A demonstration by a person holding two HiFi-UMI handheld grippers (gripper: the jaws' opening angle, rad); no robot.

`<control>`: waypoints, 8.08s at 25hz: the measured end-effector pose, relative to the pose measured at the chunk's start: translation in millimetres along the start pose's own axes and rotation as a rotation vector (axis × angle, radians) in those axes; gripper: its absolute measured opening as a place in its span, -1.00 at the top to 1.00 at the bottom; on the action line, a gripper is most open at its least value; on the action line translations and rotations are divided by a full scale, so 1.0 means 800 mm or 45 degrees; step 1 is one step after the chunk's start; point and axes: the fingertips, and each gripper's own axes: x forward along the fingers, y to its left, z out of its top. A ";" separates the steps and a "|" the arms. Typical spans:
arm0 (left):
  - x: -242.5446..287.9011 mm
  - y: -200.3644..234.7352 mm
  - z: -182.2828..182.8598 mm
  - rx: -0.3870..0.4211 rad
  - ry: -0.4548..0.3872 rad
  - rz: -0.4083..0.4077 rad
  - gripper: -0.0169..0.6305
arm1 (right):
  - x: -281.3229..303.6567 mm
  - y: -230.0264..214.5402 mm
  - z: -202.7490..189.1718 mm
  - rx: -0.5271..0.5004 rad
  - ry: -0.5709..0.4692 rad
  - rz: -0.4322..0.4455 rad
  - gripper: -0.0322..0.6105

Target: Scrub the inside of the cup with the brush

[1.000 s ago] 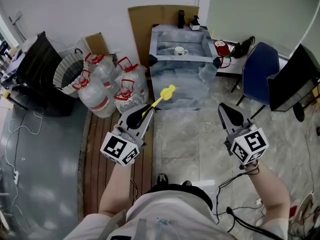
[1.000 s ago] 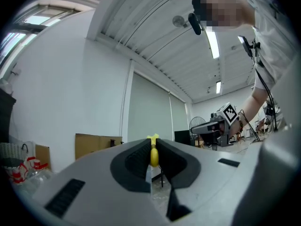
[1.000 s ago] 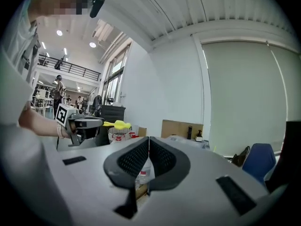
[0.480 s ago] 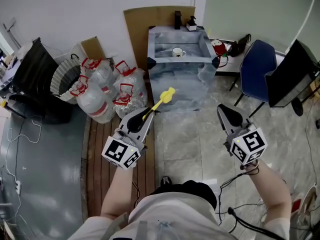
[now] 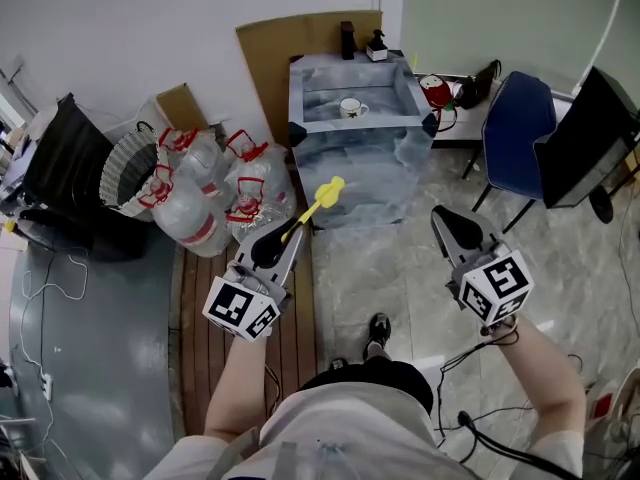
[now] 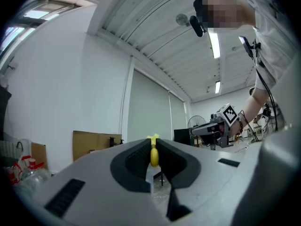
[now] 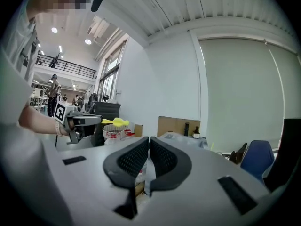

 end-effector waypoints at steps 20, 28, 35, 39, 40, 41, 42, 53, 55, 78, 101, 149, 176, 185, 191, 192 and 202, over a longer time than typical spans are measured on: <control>0.078 0.053 -0.016 -0.010 0.014 0.072 0.84 | 0.080 -0.076 -0.001 0.003 0.024 0.063 0.84; 0.108 0.066 -0.025 -0.022 0.030 0.085 0.84 | 0.104 -0.108 -0.001 0.048 0.023 0.057 0.65; 0.142 0.073 -0.024 -0.013 0.033 0.122 0.84 | 0.120 -0.149 0.003 0.039 0.023 0.091 0.49; 0.162 0.076 -0.029 0.003 0.031 0.145 0.84 | 0.134 -0.162 0.001 0.035 0.023 0.144 0.42; 0.165 0.076 -0.031 0.000 0.033 0.151 0.84 | 0.136 -0.164 0.000 0.030 0.025 0.162 0.40; 0.169 0.075 -0.034 -0.004 0.034 0.158 0.84 | 0.138 -0.167 -0.001 0.027 0.026 0.179 0.37; 0.173 0.074 -0.036 -0.009 0.035 0.165 0.84 | 0.140 -0.172 -0.001 0.026 0.028 0.193 0.36; 0.202 0.092 -0.038 0.021 0.051 0.216 0.84 | 0.183 -0.198 -0.017 0.084 0.066 0.283 0.13; 0.206 0.097 -0.040 0.024 0.048 0.213 0.84 | 0.188 -0.197 -0.020 0.076 0.076 0.287 0.13; 0.259 0.225 -0.064 -0.028 0.082 0.103 0.84 | 0.295 -0.216 -0.022 0.130 0.141 0.187 0.01; 0.304 0.328 -0.090 -0.063 0.091 0.014 0.84 | 0.405 -0.217 -0.018 0.046 0.197 0.147 0.00; 0.521 0.429 -0.216 -0.117 0.485 0.044 0.84 | 0.620 -0.393 -0.166 -0.142 0.607 0.815 0.00; 0.548 0.471 -0.299 -0.261 0.661 -0.377 0.84 | 0.696 -0.362 -0.301 -0.653 1.086 1.042 0.01; 0.558 0.455 -0.327 -0.290 0.776 -0.546 0.84 | 0.696 -0.344 -0.308 -0.704 1.131 1.084 0.16; 0.567 0.436 -0.330 -0.282 0.834 -0.602 0.84 | 0.695 -0.339 -0.321 -0.742 1.192 1.168 0.20; 0.571 0.436 -0.332 -0.292 0.835 -0.597 0.84 | 0.696 -0.340 -0.323 -0.736 1.194 1.172 0.20; 0.581 0.434 -0.349 -0.346 0.868 -0.556 0.84 | 0.698 -0.349 -0.337 -0.722 1.199 1.141 0.64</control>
